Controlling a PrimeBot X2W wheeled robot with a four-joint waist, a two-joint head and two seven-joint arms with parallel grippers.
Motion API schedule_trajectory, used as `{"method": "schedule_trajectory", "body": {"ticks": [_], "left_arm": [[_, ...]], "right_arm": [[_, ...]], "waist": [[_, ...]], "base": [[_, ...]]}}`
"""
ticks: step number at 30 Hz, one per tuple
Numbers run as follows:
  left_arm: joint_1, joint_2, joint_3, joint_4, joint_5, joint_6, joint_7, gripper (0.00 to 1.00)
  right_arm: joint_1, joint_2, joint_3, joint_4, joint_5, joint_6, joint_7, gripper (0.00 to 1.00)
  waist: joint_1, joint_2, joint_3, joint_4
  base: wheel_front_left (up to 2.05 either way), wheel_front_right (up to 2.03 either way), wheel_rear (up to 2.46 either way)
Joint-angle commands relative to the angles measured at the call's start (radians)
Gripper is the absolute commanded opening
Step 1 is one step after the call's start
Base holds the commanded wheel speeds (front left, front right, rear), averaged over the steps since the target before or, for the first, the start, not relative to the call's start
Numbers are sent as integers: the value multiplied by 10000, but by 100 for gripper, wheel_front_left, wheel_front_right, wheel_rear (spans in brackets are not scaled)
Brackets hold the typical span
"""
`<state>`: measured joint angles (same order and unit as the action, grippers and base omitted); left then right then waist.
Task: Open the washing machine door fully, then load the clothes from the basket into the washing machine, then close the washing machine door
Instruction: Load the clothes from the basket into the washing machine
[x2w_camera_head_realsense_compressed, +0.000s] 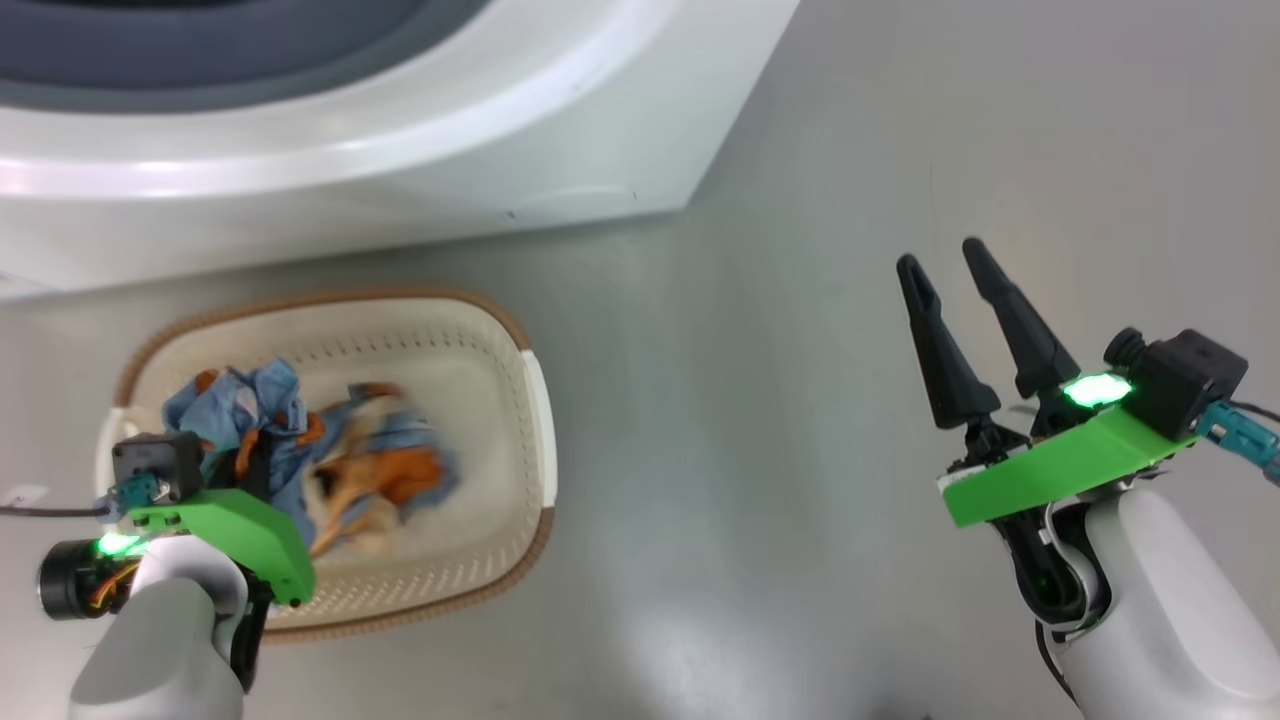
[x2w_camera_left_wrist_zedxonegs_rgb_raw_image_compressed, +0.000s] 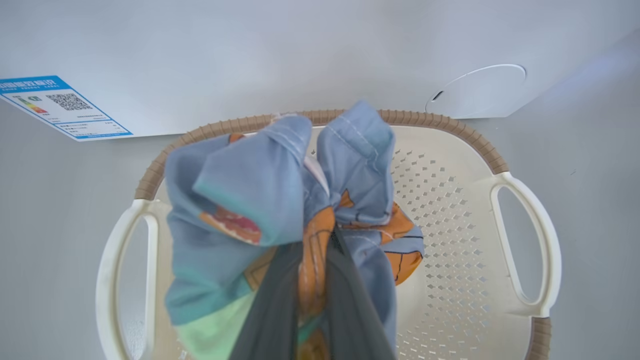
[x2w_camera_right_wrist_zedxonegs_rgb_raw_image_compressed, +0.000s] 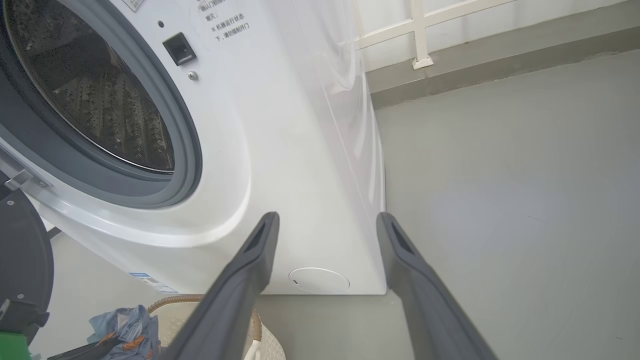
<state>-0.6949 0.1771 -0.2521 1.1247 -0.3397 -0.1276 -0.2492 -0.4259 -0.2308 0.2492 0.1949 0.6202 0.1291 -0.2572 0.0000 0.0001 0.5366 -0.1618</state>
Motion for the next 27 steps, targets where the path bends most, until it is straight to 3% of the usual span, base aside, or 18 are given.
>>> {"method": "schedule_trajectory", "body": {"ticks": [1,27], "left_arm": [[417,327,319,-419,-76,-21,-122,0],[3823,71,927,-5961,-1,407,-125,0]], "right_arm": [[371,-113,234,-162,51,16,-46,100],[1687,-362,58,275,168,16,-46,100]], "waist": [[0,-1,-705,268],[0,-1,-3487,1050]], "base": [[0,0,0],[0,0,0]]}}
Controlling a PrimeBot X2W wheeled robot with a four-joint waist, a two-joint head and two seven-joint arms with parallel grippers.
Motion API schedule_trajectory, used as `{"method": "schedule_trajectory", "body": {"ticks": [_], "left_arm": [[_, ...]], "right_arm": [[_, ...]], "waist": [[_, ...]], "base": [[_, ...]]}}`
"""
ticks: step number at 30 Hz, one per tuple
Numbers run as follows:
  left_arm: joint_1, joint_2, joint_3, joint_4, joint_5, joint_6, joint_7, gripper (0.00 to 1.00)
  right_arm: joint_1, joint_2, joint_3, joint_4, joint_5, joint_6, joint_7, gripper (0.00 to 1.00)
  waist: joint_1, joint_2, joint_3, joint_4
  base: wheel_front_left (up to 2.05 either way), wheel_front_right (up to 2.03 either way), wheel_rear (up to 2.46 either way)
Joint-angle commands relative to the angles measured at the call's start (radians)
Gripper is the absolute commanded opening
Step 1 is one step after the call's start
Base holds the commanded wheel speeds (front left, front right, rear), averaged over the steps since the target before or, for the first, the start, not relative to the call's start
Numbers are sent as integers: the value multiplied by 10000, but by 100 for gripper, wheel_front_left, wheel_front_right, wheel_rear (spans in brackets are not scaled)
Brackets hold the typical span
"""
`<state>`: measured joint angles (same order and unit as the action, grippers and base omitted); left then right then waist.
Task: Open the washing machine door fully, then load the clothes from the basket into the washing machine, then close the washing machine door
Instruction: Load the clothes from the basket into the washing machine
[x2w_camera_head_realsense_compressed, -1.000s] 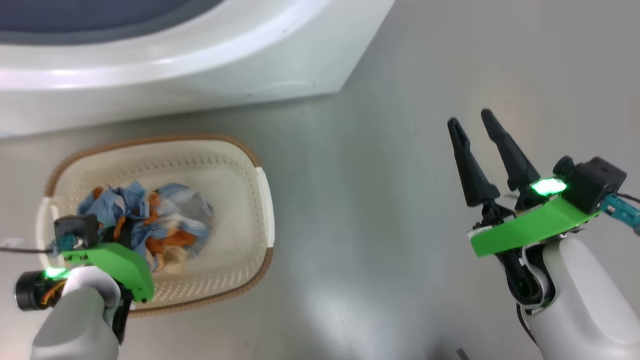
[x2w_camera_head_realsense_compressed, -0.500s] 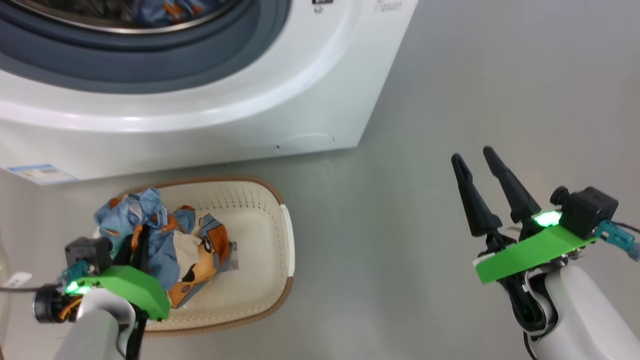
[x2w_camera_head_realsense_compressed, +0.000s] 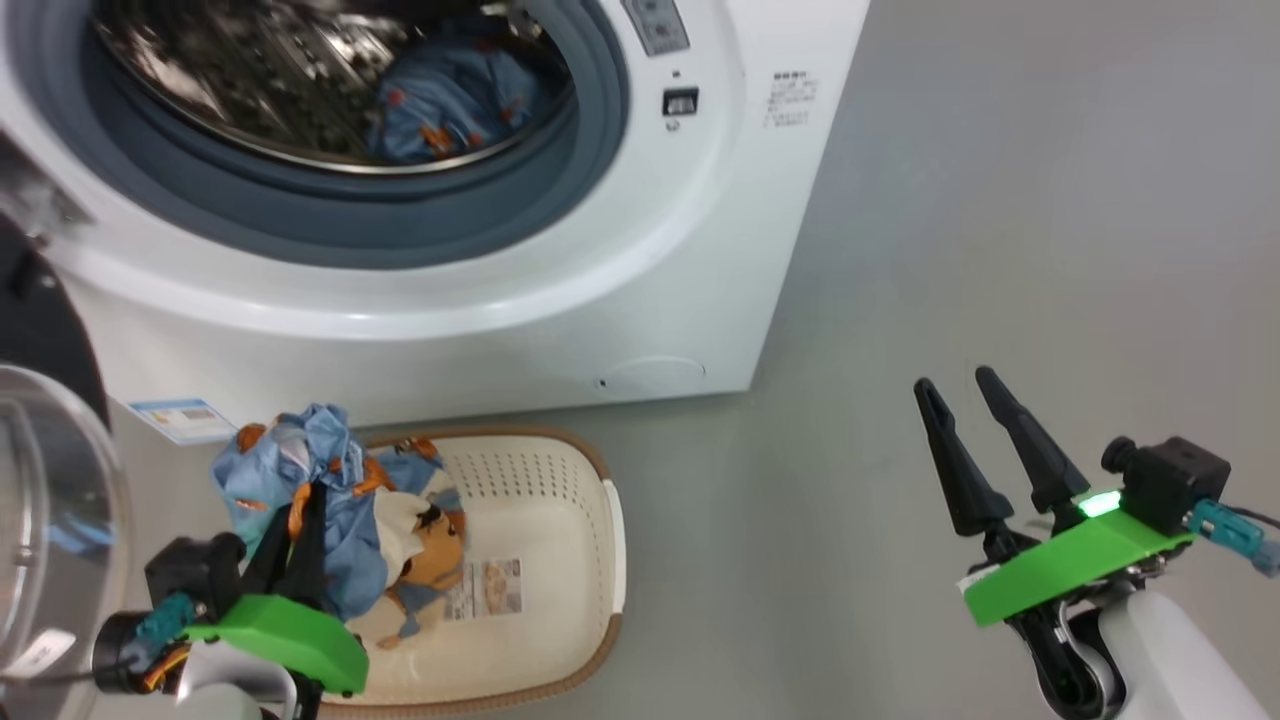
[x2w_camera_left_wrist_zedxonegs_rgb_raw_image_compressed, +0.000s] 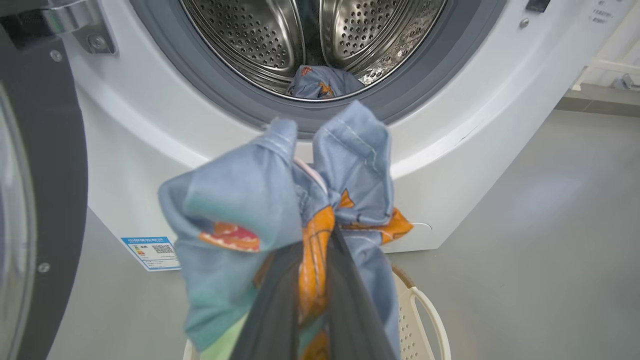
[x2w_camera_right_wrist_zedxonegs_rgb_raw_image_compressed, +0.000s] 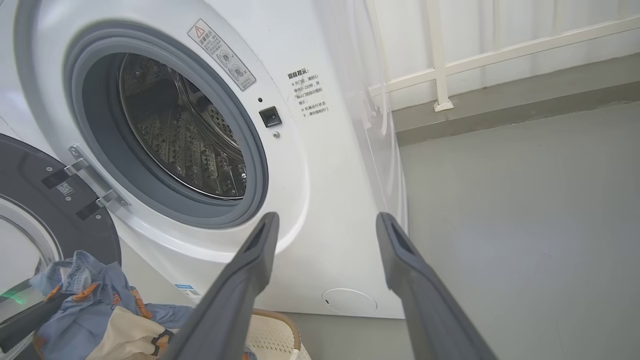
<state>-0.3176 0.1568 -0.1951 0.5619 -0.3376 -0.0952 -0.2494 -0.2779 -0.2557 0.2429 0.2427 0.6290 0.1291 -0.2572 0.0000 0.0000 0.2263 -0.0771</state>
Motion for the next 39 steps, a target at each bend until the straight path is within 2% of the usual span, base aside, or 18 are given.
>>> {"method": "schedule_trajectory", "body": {"ticks": [1,12,19,39], "left_arm": [[181,270,377,-568,-41,120,-123,0],[1359,72,450,-3120,-200,682,-78,0],[1801,126,452,-4181,-142,967,-3,0],[2209,43,285,-4993,-190,1253,11,0]], "right_arm": [[256,-132,113,-199,81,16,-46,100],[721,-289,-38,-210,7,16,-46,100],[875,-372,-138,-270,-70,16,-46,100],[1100,-360,-493,-650,-847,16,-46,100]], "waist": [[0,0,-463,222],[0,0,-1014,367],[0,0,-1254,378],[0,0,-1545,336]], "base": [[0,0,0],[0,0,0],[0,0,0],[0,0,0]]}}
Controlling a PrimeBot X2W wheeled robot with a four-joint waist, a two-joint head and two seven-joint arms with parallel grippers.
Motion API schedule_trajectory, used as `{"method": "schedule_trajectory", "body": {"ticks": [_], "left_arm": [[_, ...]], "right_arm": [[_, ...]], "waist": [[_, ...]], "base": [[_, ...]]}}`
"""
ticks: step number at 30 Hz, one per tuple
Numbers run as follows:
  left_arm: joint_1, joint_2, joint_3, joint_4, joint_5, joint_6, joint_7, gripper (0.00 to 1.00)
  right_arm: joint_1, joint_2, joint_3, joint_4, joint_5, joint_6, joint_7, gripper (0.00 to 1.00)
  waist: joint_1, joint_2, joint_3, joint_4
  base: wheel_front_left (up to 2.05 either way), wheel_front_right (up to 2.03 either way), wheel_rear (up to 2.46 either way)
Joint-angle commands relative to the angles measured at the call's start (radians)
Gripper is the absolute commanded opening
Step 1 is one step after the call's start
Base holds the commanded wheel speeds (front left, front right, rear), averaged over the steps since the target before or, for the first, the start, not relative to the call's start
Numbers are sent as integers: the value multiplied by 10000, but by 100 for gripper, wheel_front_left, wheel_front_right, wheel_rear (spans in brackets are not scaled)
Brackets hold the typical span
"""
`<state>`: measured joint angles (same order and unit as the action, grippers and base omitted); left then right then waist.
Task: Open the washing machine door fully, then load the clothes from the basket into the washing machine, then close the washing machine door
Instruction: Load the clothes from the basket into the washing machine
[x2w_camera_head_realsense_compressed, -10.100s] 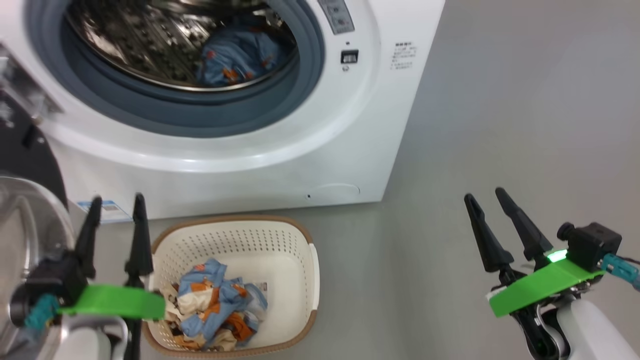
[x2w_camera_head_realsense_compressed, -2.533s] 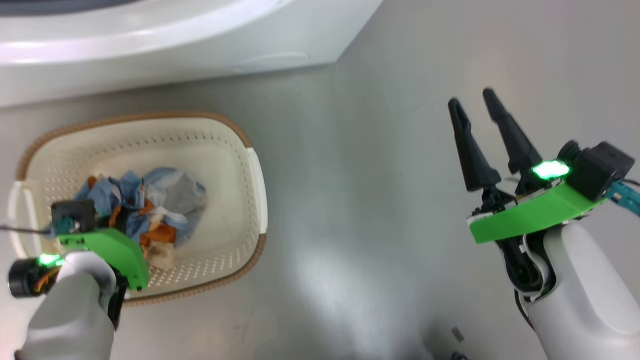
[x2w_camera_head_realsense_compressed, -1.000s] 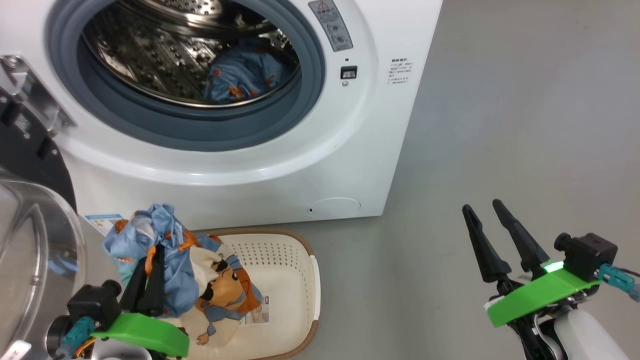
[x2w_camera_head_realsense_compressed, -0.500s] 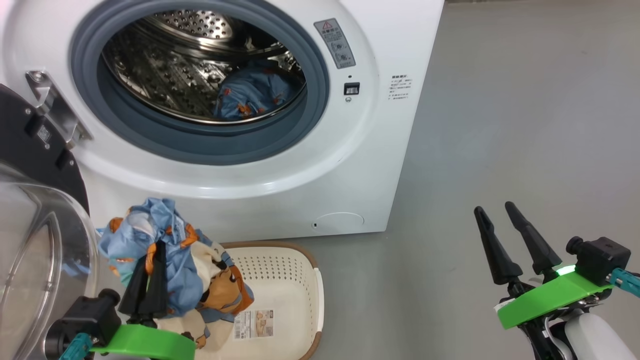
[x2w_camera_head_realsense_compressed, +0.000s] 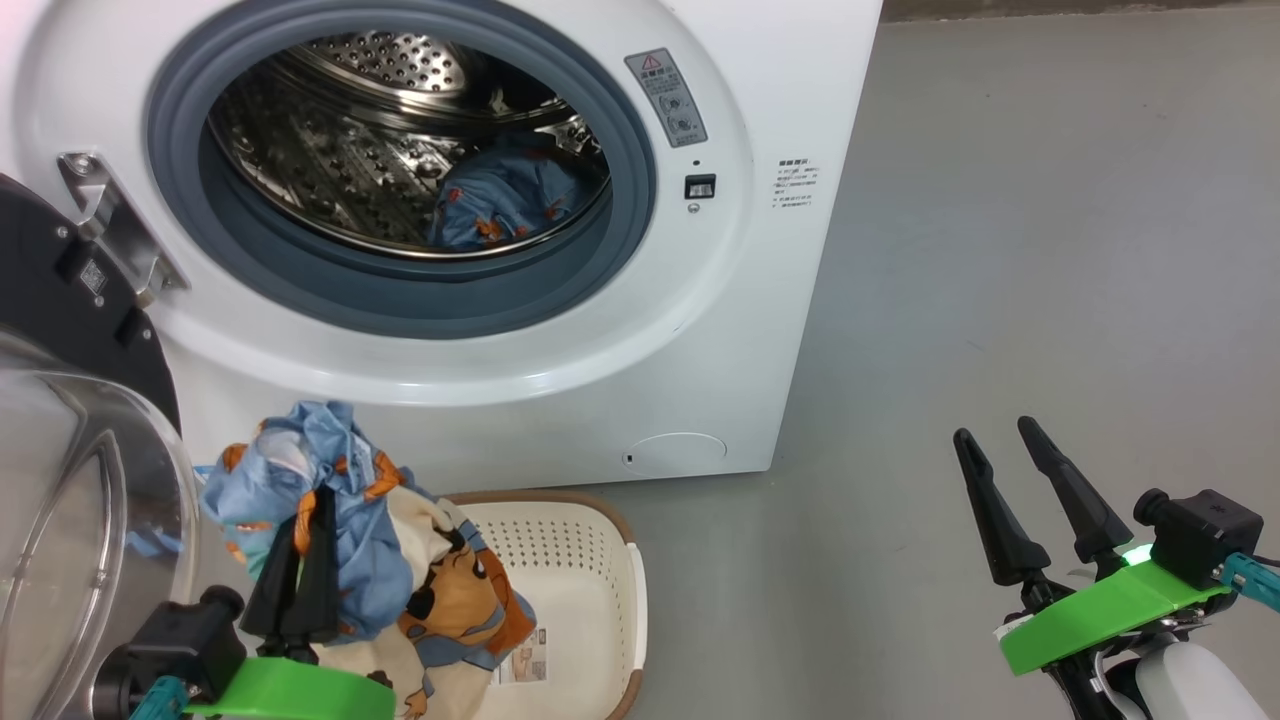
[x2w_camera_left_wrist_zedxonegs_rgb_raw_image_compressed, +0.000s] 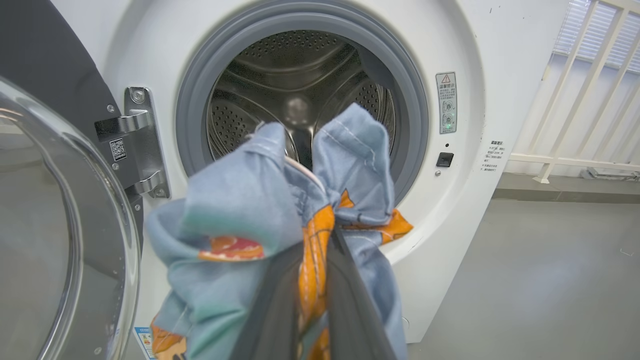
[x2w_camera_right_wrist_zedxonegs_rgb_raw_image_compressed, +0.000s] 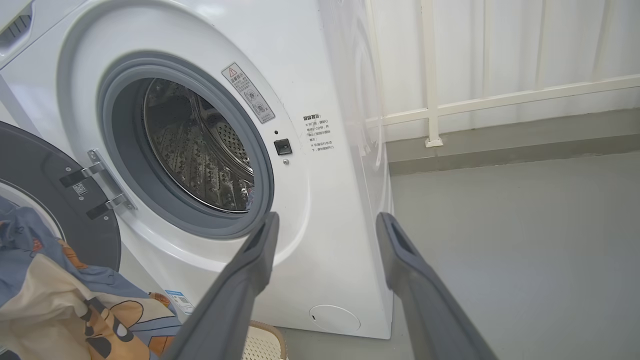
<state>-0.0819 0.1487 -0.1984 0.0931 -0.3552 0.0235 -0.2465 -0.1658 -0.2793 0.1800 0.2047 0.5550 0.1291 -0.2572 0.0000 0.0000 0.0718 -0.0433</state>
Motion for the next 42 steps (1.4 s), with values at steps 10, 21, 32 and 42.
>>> {"method": "schedule_trajectory", "body": {"ticks": [10,21,32,42], "left_arm": [[-383,112,220,-315,-75,-19,-53,0],[-2432,349,61,-435,334,-75,176,0],[-5182,460,171,795,349,-261,377,0],[-8160,627,345,4279,141,-697,288,0]], "right_arm": [[-53,-163,169,-225,-217,16,-46,100],[-287,-204,265,-298,-38,16,-46,100],[-806,-34,182,-531,36,16,-46,100],[-1527,160,134,-791,24,16,-46,100]], "waist": [[0,0,7,-120],[0,0,704,-440],[0,0,2170,-949],[0,0,3927,-1517]], "base": [[0,0,0],[0,0,0],[0,0,0],[0,0,0]]}}
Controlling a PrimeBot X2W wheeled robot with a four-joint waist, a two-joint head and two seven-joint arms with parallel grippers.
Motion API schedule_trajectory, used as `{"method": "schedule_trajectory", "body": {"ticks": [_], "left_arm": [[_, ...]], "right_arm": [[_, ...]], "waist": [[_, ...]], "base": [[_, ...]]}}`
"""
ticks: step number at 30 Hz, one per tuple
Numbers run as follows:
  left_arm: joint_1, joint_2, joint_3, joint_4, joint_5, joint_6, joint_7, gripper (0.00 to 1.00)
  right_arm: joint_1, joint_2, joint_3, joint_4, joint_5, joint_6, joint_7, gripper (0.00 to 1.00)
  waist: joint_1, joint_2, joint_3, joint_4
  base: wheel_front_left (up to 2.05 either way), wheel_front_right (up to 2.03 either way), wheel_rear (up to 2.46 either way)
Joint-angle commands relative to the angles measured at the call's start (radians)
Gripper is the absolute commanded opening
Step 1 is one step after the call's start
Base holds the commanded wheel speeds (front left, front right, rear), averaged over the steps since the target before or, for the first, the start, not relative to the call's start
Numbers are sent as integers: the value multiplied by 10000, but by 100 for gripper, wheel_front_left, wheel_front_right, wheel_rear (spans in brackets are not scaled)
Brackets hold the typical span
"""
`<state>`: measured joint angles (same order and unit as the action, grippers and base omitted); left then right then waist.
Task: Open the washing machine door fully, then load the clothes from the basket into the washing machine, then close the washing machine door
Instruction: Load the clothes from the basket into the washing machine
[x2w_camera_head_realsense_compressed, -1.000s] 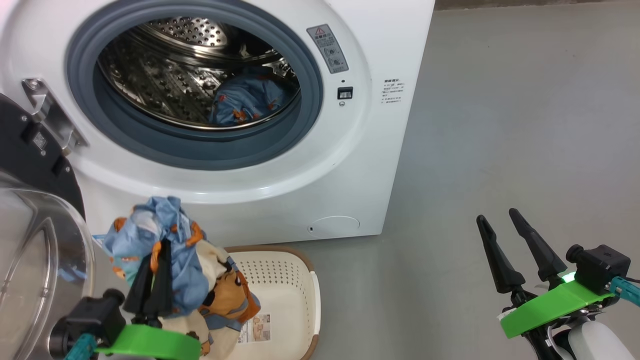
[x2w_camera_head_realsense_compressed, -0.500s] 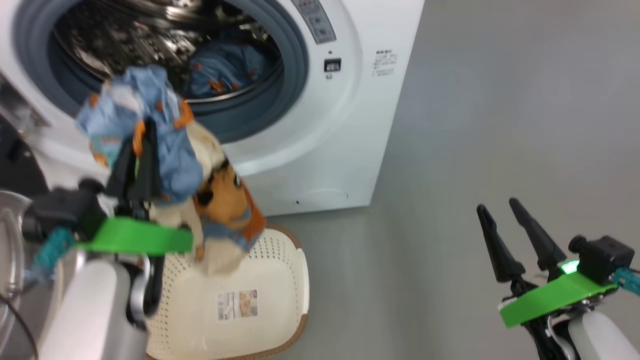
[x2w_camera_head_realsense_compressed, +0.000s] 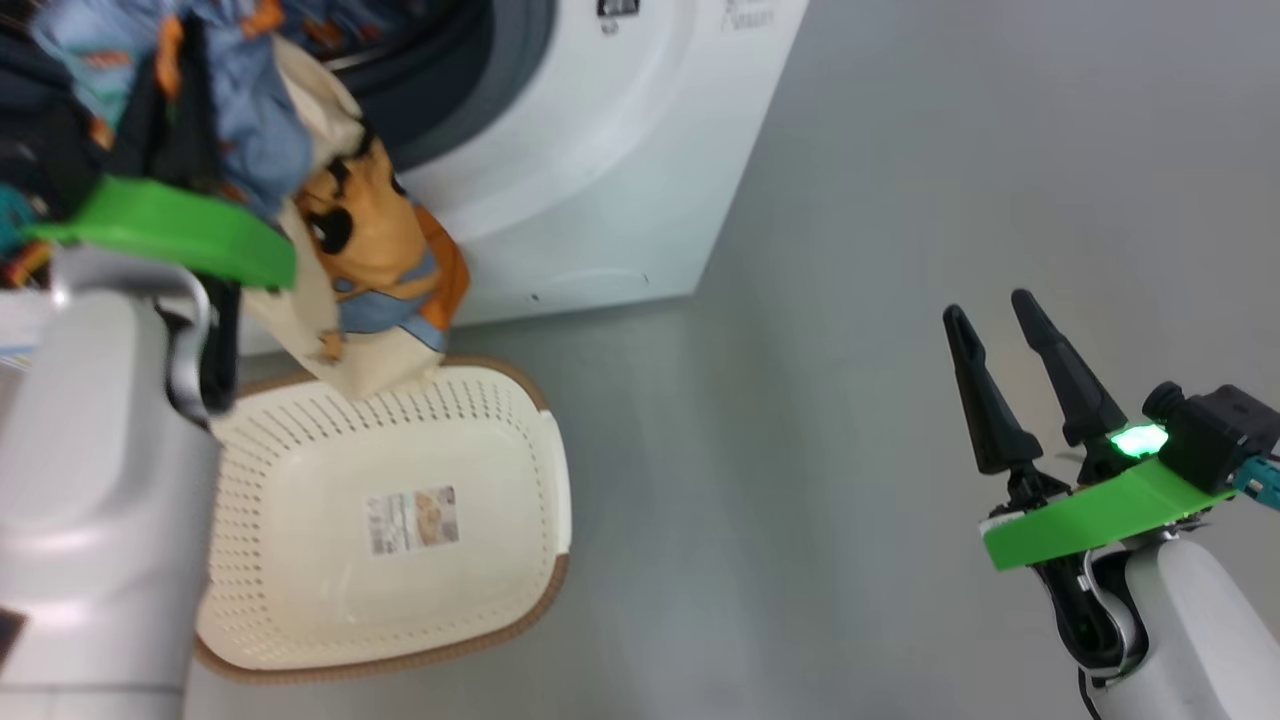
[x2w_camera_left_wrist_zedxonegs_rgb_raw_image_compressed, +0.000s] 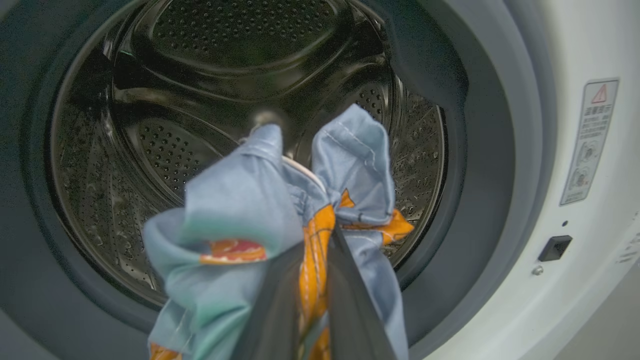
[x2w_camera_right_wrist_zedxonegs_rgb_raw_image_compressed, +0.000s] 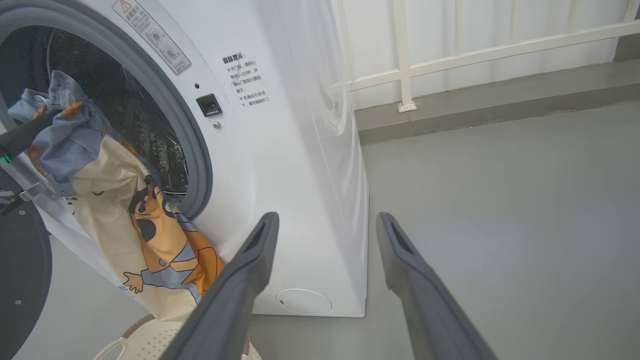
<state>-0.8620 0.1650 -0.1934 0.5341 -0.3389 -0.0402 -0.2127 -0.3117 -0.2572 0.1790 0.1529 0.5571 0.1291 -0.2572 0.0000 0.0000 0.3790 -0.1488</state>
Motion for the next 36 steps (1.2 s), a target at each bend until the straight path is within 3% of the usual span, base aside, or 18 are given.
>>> {"method": "schedule_trajectory", "body": {"ticks": [1,8,20,27,34,35,36], "left_arm": [[-639,492,329,206,-48,-91,-73,0],[-2502,843,461,2194,-40,-227,-225,0],[-5225,1183,241,4199,267,-284,-387,0],[-6269,1306,46,4111,806,150,-481,0],[-6143,1250,226,3665,968,452,-487,0],[-6057,1225,246,3696,972,493,-488,33],[-5977,1194,257,3718,974,517,-488,89]], "right_arm": [[-129,-26,155,-295,2,16,-46,100],[-438,233,87,-414,-21,16,-46,100],[-709,518,7,-624,-49,16,-46,100],[-758,597,-17,-657,-53,16,-46,100],[-835,639,-43,-686,-88,16,-46,100],[-851,643,-33,-683,-94,16,-46,100],[-872,635,-27,-676,-96,16,-46,100]], "waist": [[0,0,1019,-536],[0,0,2020,-1074],[0,0,3294,-1704],[0,0,3626,-1883],[0,0,3806,-1782],[0,0,3807,-1741],[0,0,3805,-1693]], "base": [[0,0,0],[0,0,0],[0,0,0],[0,0,0],[0,0,0],[0,0,0],[0,0,0]]}}
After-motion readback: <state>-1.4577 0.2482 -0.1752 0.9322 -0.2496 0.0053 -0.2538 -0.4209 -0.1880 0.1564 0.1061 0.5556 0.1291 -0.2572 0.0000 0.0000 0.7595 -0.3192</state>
